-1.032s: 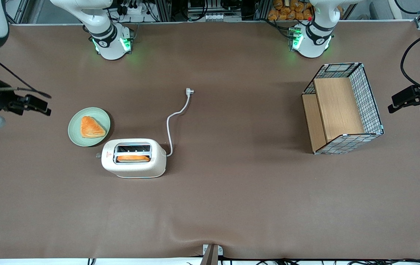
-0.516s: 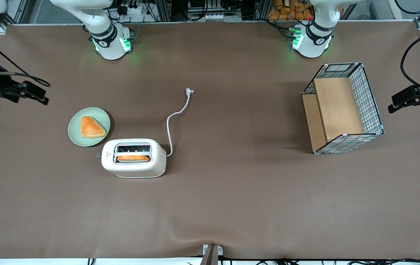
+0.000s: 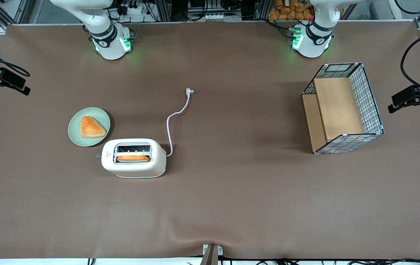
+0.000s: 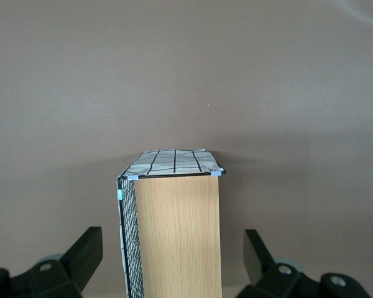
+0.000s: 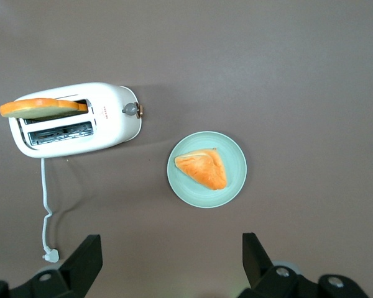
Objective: Press toaster button with right arm
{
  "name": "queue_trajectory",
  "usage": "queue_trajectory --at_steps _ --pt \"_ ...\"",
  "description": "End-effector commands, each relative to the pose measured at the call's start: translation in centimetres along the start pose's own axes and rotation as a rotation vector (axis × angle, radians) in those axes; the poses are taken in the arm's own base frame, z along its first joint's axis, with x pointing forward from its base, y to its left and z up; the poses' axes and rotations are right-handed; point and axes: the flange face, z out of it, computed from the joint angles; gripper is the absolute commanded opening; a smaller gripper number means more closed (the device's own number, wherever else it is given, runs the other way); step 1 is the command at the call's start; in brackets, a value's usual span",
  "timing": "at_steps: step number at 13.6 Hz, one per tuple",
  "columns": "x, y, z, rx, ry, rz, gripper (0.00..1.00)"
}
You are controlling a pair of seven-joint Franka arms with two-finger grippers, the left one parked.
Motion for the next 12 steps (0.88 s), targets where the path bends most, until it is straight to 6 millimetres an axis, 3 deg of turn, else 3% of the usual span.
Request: queue_trajectory --at_steps 1,12 --pt "-0.07 0.10 -0.22 -0.019 -0.012 0.019 1.00" --pt "-0.45 -0.58 -0.59 -0.023 -0.015 0.021 1.00"
